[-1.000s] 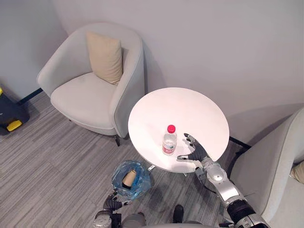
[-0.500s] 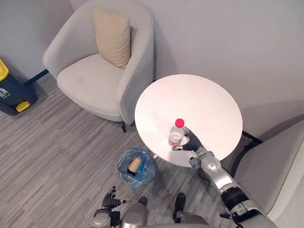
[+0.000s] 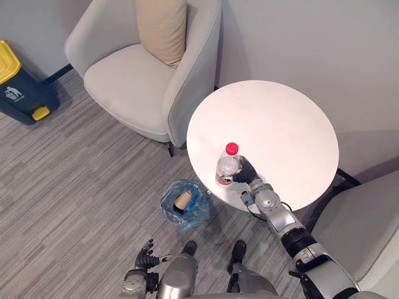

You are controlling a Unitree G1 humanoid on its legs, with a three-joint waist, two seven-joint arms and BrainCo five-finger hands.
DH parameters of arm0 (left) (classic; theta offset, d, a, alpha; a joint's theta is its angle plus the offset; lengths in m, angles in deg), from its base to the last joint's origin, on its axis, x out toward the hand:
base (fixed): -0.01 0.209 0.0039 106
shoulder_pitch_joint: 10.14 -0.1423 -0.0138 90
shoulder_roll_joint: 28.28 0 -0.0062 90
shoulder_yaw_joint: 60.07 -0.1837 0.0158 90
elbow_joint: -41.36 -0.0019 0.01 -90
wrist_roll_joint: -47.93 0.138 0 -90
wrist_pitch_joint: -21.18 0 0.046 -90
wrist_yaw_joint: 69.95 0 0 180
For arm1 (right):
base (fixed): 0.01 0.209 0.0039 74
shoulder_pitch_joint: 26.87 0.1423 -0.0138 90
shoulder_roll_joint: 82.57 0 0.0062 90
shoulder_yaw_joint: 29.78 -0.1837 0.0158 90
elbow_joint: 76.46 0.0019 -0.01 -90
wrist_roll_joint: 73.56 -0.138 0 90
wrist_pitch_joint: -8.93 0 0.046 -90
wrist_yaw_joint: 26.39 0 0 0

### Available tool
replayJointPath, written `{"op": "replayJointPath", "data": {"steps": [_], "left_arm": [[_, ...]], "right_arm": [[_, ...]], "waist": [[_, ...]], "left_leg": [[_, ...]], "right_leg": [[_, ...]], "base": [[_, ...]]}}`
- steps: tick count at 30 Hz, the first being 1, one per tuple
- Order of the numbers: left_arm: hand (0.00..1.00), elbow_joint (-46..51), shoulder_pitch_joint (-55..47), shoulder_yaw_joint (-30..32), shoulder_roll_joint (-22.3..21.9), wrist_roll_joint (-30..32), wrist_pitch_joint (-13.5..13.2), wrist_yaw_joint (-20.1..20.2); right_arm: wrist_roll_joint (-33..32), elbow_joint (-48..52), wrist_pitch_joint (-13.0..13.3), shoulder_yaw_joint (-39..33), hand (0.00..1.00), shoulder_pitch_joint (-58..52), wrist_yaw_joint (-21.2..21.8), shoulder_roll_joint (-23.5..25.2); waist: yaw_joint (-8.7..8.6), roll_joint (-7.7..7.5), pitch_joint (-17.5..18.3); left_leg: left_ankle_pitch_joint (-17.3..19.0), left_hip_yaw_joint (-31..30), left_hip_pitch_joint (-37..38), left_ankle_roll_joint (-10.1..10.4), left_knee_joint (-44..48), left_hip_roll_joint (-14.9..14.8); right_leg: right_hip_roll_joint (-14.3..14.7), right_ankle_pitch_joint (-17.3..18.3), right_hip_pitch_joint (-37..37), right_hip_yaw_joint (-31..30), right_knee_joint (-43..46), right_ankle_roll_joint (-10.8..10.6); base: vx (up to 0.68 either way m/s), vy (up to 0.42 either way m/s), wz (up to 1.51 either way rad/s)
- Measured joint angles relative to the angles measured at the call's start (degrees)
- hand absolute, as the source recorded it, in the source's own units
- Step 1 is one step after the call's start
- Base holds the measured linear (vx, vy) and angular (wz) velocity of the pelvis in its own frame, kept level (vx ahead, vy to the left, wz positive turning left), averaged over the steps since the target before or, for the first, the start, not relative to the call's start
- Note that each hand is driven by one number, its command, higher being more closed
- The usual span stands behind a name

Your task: Gather rubbish on tea table into small bin, then transfer packed bag to large trash can.

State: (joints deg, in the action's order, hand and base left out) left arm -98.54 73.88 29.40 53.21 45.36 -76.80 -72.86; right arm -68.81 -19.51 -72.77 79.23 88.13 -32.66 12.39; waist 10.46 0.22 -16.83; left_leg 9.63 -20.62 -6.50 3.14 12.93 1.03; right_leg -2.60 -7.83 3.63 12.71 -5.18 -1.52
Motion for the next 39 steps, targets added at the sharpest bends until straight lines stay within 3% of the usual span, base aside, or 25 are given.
{"op": "replayJointPath", "data": {"steps": [11,18,21,27,32,39], "left_arm": [[0.00,-0.1,0.0,0.0,0.0,-0.3,0.0,0.0],[0.00,-0.2,-0.2,0.1,0.0,-0.2,0.1,0.0],[0.00,-0.4,-0.3,0.1,0.1,-0.2,0.2,0.1],[0.00,-1.3,-0.3,-0.1,0.7,-0.2,0.2,0.1],[0.00,-2.0,-0.6,-1.3,1.6,-0.2,0.2,0.0],[0.00,-2.5,-1.8,-1.6,1.6,-0.3,0.2,0.0]], "right_arm": [[-2.7,2.1,0.0,-0.4,1.00,-0.3,-1.1,0.5],[-2.3,19.4,0.5,-1.3,1.00,-10.0,-0.9,0.4],[-1.7,23.7,1.2,-1.3,1.00,-13.6,-0.8,0.6],[3.8,30.3,2.0,-2.5,1.00,-18.2,-0.7,0.6],[9.2,32.9,2.5,-2.7,1.00,-21.3,-0.8,0.5],[11.7,33.0,2.5,-2.3,1.00,-22.6,0.0,0.6]], "waist": [[-0.12,0.06,-0.1],[-0.69,0.00,-0.1],[-1.81,-0.10,0.0],[-3.34,-0.76,0.7],[-3.62,-1.67,2.3],[-4.17,-1.37,4.3]], "left_leg": [[-0.3,0.3,-0.1,-0.1,-0.1,0.0],[-0.4,1.3,1.8,-0.2,-1.0,-0.2],[-0.3,1.9,2.9,-0.3,-1.1,-0.2],[-0.3,3.3,3.4,-0.4,-1.3,-0.3],[-0.1,5.2,5.3,-0.6,-1.4,-0.6],[0.1,7.5,6.3,-0.8,-1.5,-0.8]], "right_leg": [[-0.1,-0.2,0.4,-0.5,-0.2,0.2],[0.0,-0.4,-0.7,-1.9,-0.4,0.0],[-0.1,-0.5,-1.5,-2.4,-0.4,-0.1],[-0.1,-1.0,-1.5,-3.8,-0.4,-0.3],[0.2,-1.2,-2.5,-5.7,-0.4,-0.3],[0.3,-1.3,-2.4,-8.0,0.6,-0.4]], "base": [[0.00,0.017,-0.01],[-0.02,0.029,-0.09],[-0.03,0.051,-0.12],[-0.04,0.038,-0.12],[-0.03,0.036,-0.17],[-0.05,0.036,-0.17]]}}
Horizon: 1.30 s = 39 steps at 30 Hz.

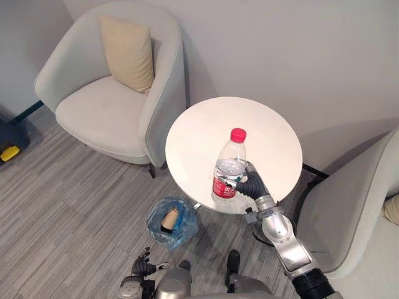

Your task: Gather rubbish on tea table into small bin, then transfer packed bag to large trash can.

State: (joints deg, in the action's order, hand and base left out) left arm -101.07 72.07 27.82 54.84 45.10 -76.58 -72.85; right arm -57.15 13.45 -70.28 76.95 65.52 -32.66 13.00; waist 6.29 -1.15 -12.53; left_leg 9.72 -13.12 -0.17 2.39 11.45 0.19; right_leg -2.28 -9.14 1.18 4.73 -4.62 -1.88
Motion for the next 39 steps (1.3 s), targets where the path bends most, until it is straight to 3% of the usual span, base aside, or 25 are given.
{"op": "replayJointPath", "data": {"steps": [3,6,8,10,14,17,18,19,20,21,23,24,26,31,34,39], "left_arm": [[0.00,-0.1,-0.2,0.0,0.0,0.0,0.0,0.0],[0.00,-0.2,-0.4,-0.2,0.0,0.0,0.0,0.1],[0.00,-0.2,-0.3,-0.4,0.0,0.0,0.0,0.1],[0.00,0.0,0.0,-1.3,0.3,0.0,-0.2,0.1],[0.00,0.0,-0.9,-2.0,-0.1,0.0,-0.3,0.2],[0.00,0.1,-1.1,-2.0,-0.5,-0.1,-0.3,0.1],[0.00,0.1,-1.1,-2.0,-0.5,0.0,-0.3,0.1],[0.00,0.0,-0.9,-2.1,-0.4,0.0,-0.3,0.1],[0.00,0.0,-0.6,-2.1,-0.4,-0.1,-0.3,0.1],[0.00,0.0,-0.7,-2.4,-0.4,0.0,-0.2,0.1],[0.00,0.0,-0.6,-2.9,-0.5,0.1,-0.2,0.1],[0.00,-0.1,-0.7,-3.7,-0.6,0.1,-0.2,0.1],[0.00,-0.1,-0.8,-4.2,-0.9,0.1,-0.2,0.1],[0.00,-1.4,0.0,-4.6,0.9,1.2,-0.1,0.1],[0.00,-1.5,-0.1,-4.6,1.0,1.2,-0.1,0.1],[0.00,-1.4,-0.2,-4.8,2.6,1.2,-0.1,0.2]], "right_arm": [[0.2,0.2,0.0,0.1,1.00,0.0,0.3,-0.1],[1.2,1.6,0.0,0.3,1.00,-0.4,0.3,-1.2],[1.7,2.5,0.0,0.3,1.00,-0.6,0.3,-2.0],[1.8,4.3,0.0,0.0,1.00,-2.2,0.1,-2.5],[2.2,4.4,0.0,0.0,1.00,-2.6,0.2,-2.4],[2.1,4.4,0.0,0.0,1.00,-2.5,0.1,-2.4],[2.1,4.4,0.0,-0.1,1.00,-2.5,0.0,-2.4],[2.0,4.1,0.0,-0.2,1.00,-2.4,-0.1,-2.5],[2.0,3.7,0.0,-0.4,1.00,-2.2,-0.1,-2.5],[2.0,3.6,0.0,-1.2,1.00,-2.2,-0.5,-2.6],[1.9,3.6,0.0,-3.0,1.00,-2.1,-1.4,-2.8],[1.8,3.7,0.0,-4.5,1.00,-2.2,-1.6,-3.0],[1.6,3.5,-0.1,-6.2,1.00,-2.2,-2.3,-3.3],[1.7,0.8,-0.2,-7.1,1.00,-2.0,-2.4,0.3],[1.7,0.6,-0.2,-6.5,1.00,-2.0,-2.4,1.3],[1.7,0.3,-0.4,-5.4,1.00,-2.9,-2.3,1.2]], "waist": [[-0.18,0.04,0.0],[-1.12,0.20,0.1],[-1.14,0.39,0.2],[-2.71,0.58,1.0],[-0.76,2.35,2.2],[-0.58,3.09,2.6],[-0.63,3.09,2.6],[-0.82,3.01,2.6],[-0.70,2.86,2.6],[-1.06,3.32,2.8],[-1.81,4.04,3.4],[-2.73,4.60,3.7],[-2.48,5.74,4.5],[-2.18,2.54,4.2],[-2.10,2.36,4.1],[-2.63,-0.14,2.4]], "left_leg": [[0.3,0.6,0.2,-0.3,0.7,0.0],[0.5,-0.5,-0.1,-0.7,1.5,0.7],[0.0,-2.4,-0.4,-0.9,1.6,1.3],[-1.6,-8.1,-2.2,-0.6,1.6,3.6],[-3.3,-13.6,-3.6,0.4,0.4,4.0],[-4.8,-16.3,-4.9,0.4,0.3,4.2],[-5.2,-14.7,-5.4,-0.8,0.2,4.1],[-4.3,-8.3,-5.8,-7.7,-0.1,3.2],[-4.3,-3.9,-5.9,-10.4,-0.6,2.2],[-4.5,9.2,-7.0,-13.0,-0.3,-1.8],[-4.6,20.2,-7.1,-12.4,-0.5,-5.4],[-6.6,22.9,-7.0,-9.5,-1.0,-6.3],[-9.9,21.2,-6.5,-1.9,-3.3,-5.7],[-11.0,19.5,-4.6,-1.3,-6.1,-3.2],[-10.4,20.5,-3.8,-1.4,-6.5,-2.9],[-3.4,21.5,-4.0,-2.0,0.7,-0.1]], "right_leg": [[-0.1,0.5,0.3,-0.6,1.4,-0.2],[-1.1,3.5,2.4,-0.1,6.9,-0.7],[-1.6,6.8,4.6,-0.6,12.9,-1.7],[-1.9,11.0,6.5,-5.0,18.4,-2.2],[-2.8,11.6,5.8,-0.2,17.5,-2.1],[-2.9,12.7,4.3,4.4,16.3,-1.4],[-3.5,12.9,3.9,5.0,16.0,-1.2],[-4.2,13.0,3.2,6.3,15.4,-1.2],[-4.5,13.0,2.9,6.4,14.9,-1.2],[-5.3,12.6,1.8,9.0,13.9,-0.7],[-6.9,12.7,0.7,12.0,13.1,-1.1],[-7.1,13.1,0.0,13.3,13.3,-2.0],[-7.3,13.6,-0.4,13.3,13.8,-2.8],[-8.0,13.1,-2.7,12.1,11.3,-3.8],[-8.7,13.8,-2.2,10.8,12.6,-4.4],[-13.7,22.2,0.9,7.7,25.4,-5.5]], "base": [[-0.06,0.046,-0.11],[-0.08,0.055,0.19],[-0.05,-0.004,0.52],[0.00,-0.014,1.29],[0.02,-0.047,0.78],[0.01,-0.075,0.84],[-0.02,-0.006,0.82],[-0.02,0.006,0.57],[-0.05,-0.012,0.80],[-0.05,0.010,0.73],[0.01,0.101,0.90],[0.07,0.096,0.78],[0.10,0.095,0.58],[0.11,0.068,0.31],[0.03,0.039,-0.14],[-0.01,0.050,-0.09]]}}
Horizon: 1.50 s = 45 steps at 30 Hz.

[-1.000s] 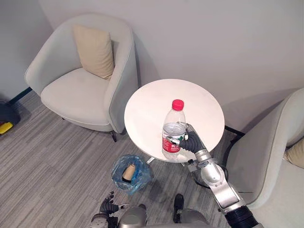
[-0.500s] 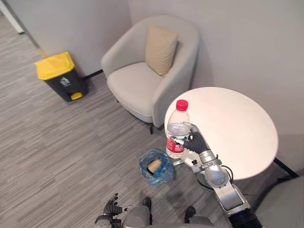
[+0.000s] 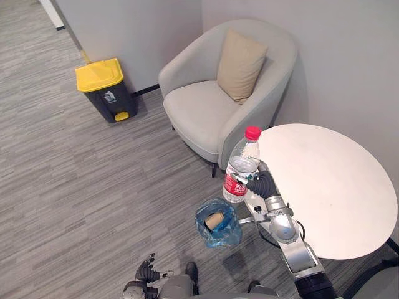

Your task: Gather rubbish on tea table into small bin, then transfer packed bag to large trash can.

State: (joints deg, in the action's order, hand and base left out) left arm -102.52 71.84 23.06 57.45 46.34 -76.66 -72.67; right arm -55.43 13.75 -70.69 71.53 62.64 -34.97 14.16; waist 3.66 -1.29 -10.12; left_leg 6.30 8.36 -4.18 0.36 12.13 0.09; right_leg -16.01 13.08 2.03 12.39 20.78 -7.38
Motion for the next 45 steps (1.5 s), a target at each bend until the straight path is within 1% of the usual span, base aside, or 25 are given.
{"op": "replayJointPath", "data": {"steps": [1,2,3,4,5,6,7,8,9,11,13,18,22,29,33,34,35,36,37,38,39,40,42,44,45], "left_arm": [[0.00,0.1,0.0,-0.2,0.3,0.0,0.0,0.0],[0.00,0.3,0.0,-0.2,0.4,0.0,0.0,0.0],[0.00,0.3,0.0,-0.3,0.4,0.0,0.0,0.0],[0.00,0.3,0.2,-0.3,0.1,0.0,0.0,0.0],[0.00,0.4,0.2,-0.4,-0.1,0.0,0.0,0.0],[0.00,0.3,0.3,-0.2,0.0,0.0,0.0,0.0],[0.00,0.3,0.1,-0.3,0.6,0.0,0.0,0.0],[0.00,0.3,0.2,-0.3,1.2,0.0,-0.1,0.0],[0.00,-0.4,1.2,-0.2,1.0,0.1,-0.1,0.0],[0.00,-0.4,0.9,0.4,-0.7,0.1,-0.3,0.0],[0.00,-0.4,0.2,0.8,-1.3,0.1,-0.3,-0.1],[0.00,-0.7,0.2,0.8,-1.2,0.9,-0.3,0.0],[0.00,-0.7,0.2,0.8,-1.2,1.3,-0.3,0.0],[0.00,-0.7,0.1,0.6,-0.8,1.4,-0.3,-0.1],[0.00,-0.7,1.7,0.7,-0.5,1.1,-0.4,-0.3],[0.00,-0.6,2.7,0.8,-0.5,1.2,-0.4,-0.5],[0.00,-0.1,3.7,0.8,-0.5,1.0,-0.9,-0.7],[0.00,0.3,4.5,0.7,-0.7,0.9,-1.3,-1.2],[0.00,0.9,5.6,0.7,-0.9,0.5,-1.4,-1.2],[0.00,1.5,6.2,0.7,-0.9,0.2,-1.4,-1.3],[0.00,2.5,7.4,0.8,-1.1,-0.6,-1.6,-1.3],[0.00,3.3,8.0,0.8,-1.2,-1.2,-1.6,-1.5],[0.00,5.2,8.6,0.8,-1.4,-2.0,-1.6,-2.3],[0.00,7.2,9.7,0.9,-1.6,-2.9,-1.5,-2.8],[0.00,7.7,10.0,1.0,-1.9,-3.0,-1.6,-2.8]], "right_arm": [[0.0,0.0,-0.1,0.0,1.00,-0.2,0.0,-0.1],[0.0,0.0,-0.1,-0.1,1.00,-0.2,0.0,-0.3],[0.1,0.0,-0.5,0.0,1.00,-0.3,0.1,-0.6],[0.4,-0.1,-0.5,0.1,1.00,-0.5,0.4,-1.1],[0.4,0.0,-0.5,0.1,1.00,-0.5,0.5,-1.0],[0.5,0.0,-0.5,0.2,1.00,-0.5,1.1,-0.9],[1.0,0.1,-0.5,0.2,1.00,-0.6,1.1,-0.8],[1.0,0.1,-0.4,0.2,1.00,-0.6,1.1,-0.6],[1.0,0.0,-0.3,-0.5,1.00,-0.6,1.1,-1.0],[1.0,0.0,-0.2,-1.0,1.00,-0.4,1.1,-1.3],[0.9,0.0,-0.2,-1.1,1.00,-0.8,1.2,-1.4],[1.0,0.1,-0.2,-2.4,1.00,-2.7,1.2,-1.6],[1.0,0.2,-0.2,-2.1,1.00,-3.8,1.3,-1.8],[0.9,-1.7,0.1,1.8,1.00,-2.8,1.5,-1.5],[0.4,-6.8,0.3,9.4,1.00,3.7,3.1,-3.3],[0.4,-7.4,0.3,10.6,1.00,4.6,3.5,-3.6],[0.4,-9.2,0.3,12.1,1.00,7.0,3.7,-3.7],[0.4,-10.8,0.3,12.7,1.00,9.1,3.7,-3.7],[0.4,-12.8,0.3,13.4,1.00,11.9,3.6,-3.7],[0.4,-13.7,0.3,13.7,1.00,13.5,3.5,-3.7],[0.5,-15.4,0.2,14.0,1.00,16.5,3.4,-3.8],[0.5,-15.6,-0.3,14.0,1.00,17.5,3.1,-4.1],[0.5,-15.6,-0.7,14.0,1.00,19.2,1.9,-4.5],[0.5,-15.6,-0.9,13.9,1.00,21.1,0.9,-4.8],[0.5,-15.6,-1.0,13.9,1.00,21.7,0.8,-4.7]], "waist": [[-0.15,-0.48,-0.3],[-0.93,-0.31,-0.7],[-2.02,0.01,-0.9],[-3.17,1.36,-1.6],[-3.18,1.43,-1.7],[-2.86,0.73,-1.5],[-2.79,-0.29,-1.3],[-2.72,-1.45,-1.0],[-2.74,-0.97,-1.1],[-2.64,1.82,-0.9],[-2.70,2.81,-0.5],[-2.87,2.39,-0.3],[-2.85,2.13,0.2],[-2.73,1.54,0.4],[-2.14,1.59,-2.0],[-1.01,1.76,-3.2],[-0.70,2.12,-5.4],[-0.72,2.58,-6.1],[-0.23,3.01,-6.7],[0.32,3.06,-7.7],[0.52,3.25,-10.0],[0.60,3.51,-10.9],[0.95,3.39,-12.3],[1.96,3.30,-13.8],[1.97,3.18,-13.9]], "left_leg": [[1.5,-0.8,-0.5,-0.3,2.1,0.3],[2.3,-2.4,-1.0,-0.7,3.4,0.2],[2.3,-4.4,-0.9,-0.8,3.6,-0.1],[2.3,-6.8,-0.8,-0.8,3.5,-1.1],[2.4,-7.1,-0.7,-0.8,3.4,-1.2],[2.1,-8.2,-0.7,-0.4,3.3,-1.6],[2.3,-9.3,-0.9,0.1,4.4,-0.8],[2.5,-9.7,-1.2,0.2,5.0,0.3],[2.9,-10.9,-0.9,0.4,5.5,0.3],[3.0,-11.6,-1.2,0.6,4.5,-0.9],[2.7,-11.5,-1.0,1.0,3.3,-1.8],[2.5,-12.0,3.1,1.3,0.1,-2.3],[2.0,-13.0,3.0,1.6,-0.3,-2.0],[-2.0,-16.0,1.7,1.9,-3.3,-1.0],[-2.0,-16.8,-5.8,2.1,0.8,-1.0],[-1.8,-16.9,-7.3,2.3,1.5,-0.7],[-1.8,-17.3,-8.9,2.4,3.0,-0.4],[-1.8,-18.0,-11.6,2.4,4.9,-0.1],[-1.8,-18.1,-15.1,2.4,6.8,0.1],[-1.8,-17.6,-16.2,2.4,7.3,0.1],[-1.9,-17.0,-18.2,2.4,8.7,0.0],[-1.9,-16.8,-20.1,2.4,10.0,0.0],[-1.8,-15.5,-24.0,2.4,12.4,0.1],[-1.7,-14.4,-27.8,2.2,14.9,0.1],[-1.7,-14.3,-29.1,2.2,15.5,0.2]], "right_leg": [[-0.5,1.1,0.1,-0.6,1.9,1.2],[0.2,-0.3,0.7,-3.0,4.7,3.3],[1.3,-1.8,2.9,-5.5,9.7,7.1],[4.0,-0.8,6.1,-8.8,13.7,8.0],[4.9,-0.1,6.5,-9.6,13.1,7.2],[7.8,0.8,7.5,-12.5,9.3,6.2],[9.1,-1.1,7.2,-13.5,2.7,5.9],[9.0,-4.1,7.2,-13.7,0.1,4.8],[9.0,-4.1,6.1,-12.9,-0.2,2.9],[9.9,-5.7,3.9,-12.3,-4.6,2.9],[10.7,-7.2,2.8,-12.3,-7.9,2.8],[11.0,-8.0,-1.8,-11.5,-11.7,3.0],[10.8,-9.0,-2.9,-10.7,-13.6,2.7],[9.9,-9.8,-2.2,-7.5,-13.6,2.9],[10.3,-9.7,4.8,-7.3,-9.5,3.3],[10.6,-9.5,6.1,-7.2,-8.4,3.4],[10.5,-9.3,7.6,-7.0,-6.6,3.7],[10.1,-9.0,10.1,-6.3,-4.6,3.8],[9.8,-8.5,14.0,-6.1,-2.3,3.9],[9.7,-8.2,15.4,-6.3,-1.3,3.5],[9.5,-8.1,17.4,-6.3,0.6,3.4],[9.0,-7.6,19.3,-6.2,2.5,3.5],[7.8,-6.1,23.7,-6.2,6.8,3.2],[7.5,-5.4,28.2,-6.9,10.2,3.2],[7.4,-5.1,29.6,-7.1,11.1,3.0]], "base": [[0.10,0.045,0.29],[0.12,0.046,0.60],[0.16,0.031,0.91],[0.11,0.025,0.76],[0.12,-0.005,0.63],[0.12,-0.051,0.58],[0.19,-0.095,0.65],[0.18,-0.105,0.78],[0.22,-0.091,0.51],[0.18,-0.047,0.22],[0.13,-0.014,-0.07],[0.08,-0.026,0.02],[-0.02,-0.001,0.12],[-0.10,-0.017,0.27],[-0.22,-0.008,0.10],[-0.22,-0.006,0.15],[-0.24,0.008,0.22],[-0.30,0.026,0.29],[-0.20,0.031,0.20],[-0.21,0.033,0.12],[-0.15,0.019,0.13],[-0.22,0.024,0.25],[-0.15,0.009,0.19],[-0.11,0.009,-0.05],[-0.11,0.007,-0.01]]}}
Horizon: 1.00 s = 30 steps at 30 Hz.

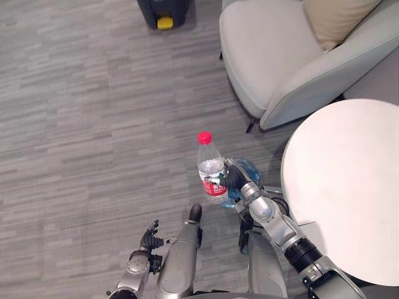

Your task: Gather rubbish on tea table into small bin, then transfer packed bag to large trash can.

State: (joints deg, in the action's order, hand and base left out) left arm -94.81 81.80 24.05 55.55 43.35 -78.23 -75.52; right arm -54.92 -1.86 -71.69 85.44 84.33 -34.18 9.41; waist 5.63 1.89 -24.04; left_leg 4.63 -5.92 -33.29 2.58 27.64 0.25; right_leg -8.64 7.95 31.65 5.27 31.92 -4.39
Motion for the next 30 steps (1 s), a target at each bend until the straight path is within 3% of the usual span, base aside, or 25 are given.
{"op": "replayJointPath", "data": {"steps": [9,12,16,23,30], "left_arm": [[0.00,6.3,9.1,3.1,-2.5,-2.7,-1.3,-2.2],[0.00,7.8,12.3,3.8,-3.2,-3.9,-2.3,-2.3],[0.00,9.7,14.2,4.4,-2.7,-4.9,-2.6,-3.1],[0.00,10.2,14.9,4.4,-1.9,-5.1,-2.6,-3.6],[0.00,11.0,15.2,4.5,-1.7,-5.0,-2.7,-4.7]], "right_arm": [[1.7,-0.1,-1.7,-5.2,1.00,11.1,-5.5,-1.0],[1.7,-2.1,-2.4,-7.9,1.00,14.6,-8.1,-2.5],[1.7,-6.5,-3.5,-9.9,1.00,19.0,-10.4,-4.4],[1.7,-10.6,-4.5,-11.6,1.00,21.6,-12.9,-6.0],[1.7,-14.2,-5.7,-14.3,1.00,22.4,-14.9,-7.2]], "waist": [[0.26,-0.37,-4.7],[1.40,-0.55,-5.9],[1.52,-0.88,-6.5],[1.54,-0.95,-6.6],[1.45,-0.95,-6.6]], "left_leg": [[2.0,1.5,-19.5,-0.5,11.8,-1.1],[1.9,1.3,-25.3,-0.2,14.7,-1.1],[2.3,0.6,-32.1,0.5,18.7,-1.0],[2.9,0.1,-38.4,1.3,21.5,-1.2],[2.5,-0.3,-40.3,1.5,21.5,-1.4]], "right_leg": [[-0.3,2.2,18.9,-1.0,11.5,0.2],[-0.3,2.6,24.8,-1.2,14.8,0.7],[-0.4,4.0,31.8,-1.1,19.6,1.2],[-0.4,5.7,38.9,-1.3,23.9,1.4],[-0.3,6.1,41.3,-1.1,25.1,2.0]], "base": [[-0.08,-0.008,0.02],[-0.05,-0.032,0.04],[-0.02,-0.042,0.06],[-0.04,-0.022,0.04],[-0.01,-0.005,0.02]]}}
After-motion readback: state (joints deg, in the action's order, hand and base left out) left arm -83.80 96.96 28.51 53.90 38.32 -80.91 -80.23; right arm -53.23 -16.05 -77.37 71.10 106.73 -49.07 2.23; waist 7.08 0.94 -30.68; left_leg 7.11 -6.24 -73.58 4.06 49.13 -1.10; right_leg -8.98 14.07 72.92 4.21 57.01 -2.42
